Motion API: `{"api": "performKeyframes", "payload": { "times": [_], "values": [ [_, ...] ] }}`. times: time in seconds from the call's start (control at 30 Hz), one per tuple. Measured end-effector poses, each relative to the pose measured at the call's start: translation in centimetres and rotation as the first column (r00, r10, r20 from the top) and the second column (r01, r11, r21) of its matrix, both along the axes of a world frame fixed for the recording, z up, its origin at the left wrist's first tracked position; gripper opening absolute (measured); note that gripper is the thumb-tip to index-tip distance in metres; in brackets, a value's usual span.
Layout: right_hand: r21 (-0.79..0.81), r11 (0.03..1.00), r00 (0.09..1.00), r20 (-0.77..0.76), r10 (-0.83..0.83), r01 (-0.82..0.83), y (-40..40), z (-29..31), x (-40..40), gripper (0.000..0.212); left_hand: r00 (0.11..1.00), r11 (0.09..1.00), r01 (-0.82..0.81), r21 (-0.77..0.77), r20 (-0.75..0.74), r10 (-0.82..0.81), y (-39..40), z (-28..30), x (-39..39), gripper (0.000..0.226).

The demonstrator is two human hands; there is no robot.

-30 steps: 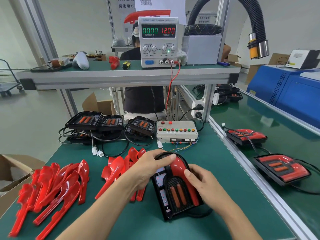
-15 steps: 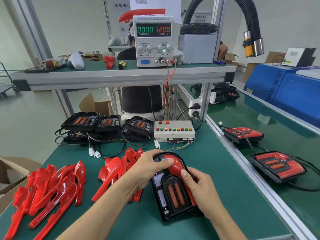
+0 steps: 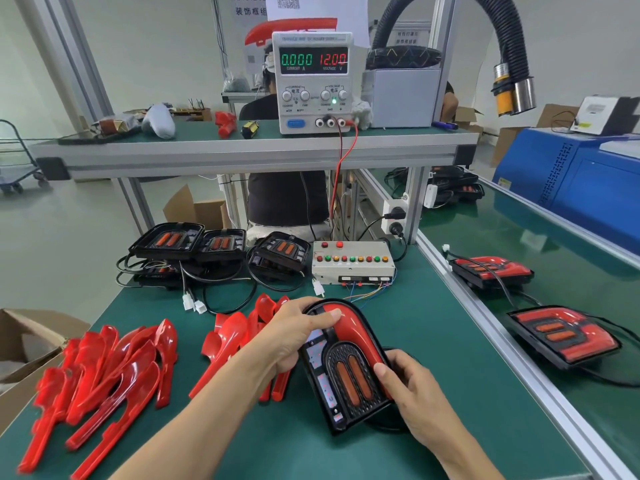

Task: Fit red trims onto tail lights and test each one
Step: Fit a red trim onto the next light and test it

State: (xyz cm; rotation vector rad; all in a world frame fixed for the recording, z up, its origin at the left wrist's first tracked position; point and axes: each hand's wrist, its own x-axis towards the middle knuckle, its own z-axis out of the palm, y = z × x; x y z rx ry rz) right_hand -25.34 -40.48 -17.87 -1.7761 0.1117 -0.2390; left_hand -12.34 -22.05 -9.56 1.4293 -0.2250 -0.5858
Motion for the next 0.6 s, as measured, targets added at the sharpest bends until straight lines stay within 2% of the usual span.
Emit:
{"api": "performKeyframes", "payload": {
  "times": [0.07,0.17,0.3,0.4,0.47,0.53,0.6],
  "values": [
    [-0.029,0.999,1.000,-0.006,-0.012,0.012,0.1,-0.1,-0.1,0.031,1.000,1.000,-0.013,0.007,-0.020,0.013,-0.1,-0.1,-0.1,0.025],
    [-0.092,0.996,1.000,-0.018,-0.006,0.004,-0.2,-0.1,-0.1,0.023,0.998,0.997,-0.050,0.056,0.033,0.048,-0.2,-0.3,-0.2,0.022],
    [-0.068,0.997,0.999,-0.031,0.041,-0.043,-0.3,0.2,-0.1,0.038,0.996,0.996,-0.072,0.044,0.065,0.069,0.2,-0.5,-0.7,0.030],
    [-0.091,0.996,1.000,-0.026,-0.014,0.012,0.4,0.0,0.4,0.036,0.992,0.998,-0.059,0.036,0.114,0.054,0.5,-0.6,-1.8,0.037],
    [-0.124,0.990,0.996,-0.053,-0.074,0.066,0.9,-0.5,0.7,0.041,0.977,0.995,-0.068,0.067,0.205,0.053,0.9,-0.5,-2.7,0.040],
    [-0.114,0.984,0.988,-0.055,-0.142,0.135,0.9,-0.8,0.8,0.041,0.922,0.972,-0.200,0.120,0.358,0.146,1.7,-0.5,-3.4,0.033],
    [-0.078,0.973,0.974,-0.046,-0.222,0.218,0.8,-0.8,0.7,0.038,0.800,0.895,-0.427,0.131,0.515,0.307,3.6,-0.5,-4.0,0.012]
  ]
}}
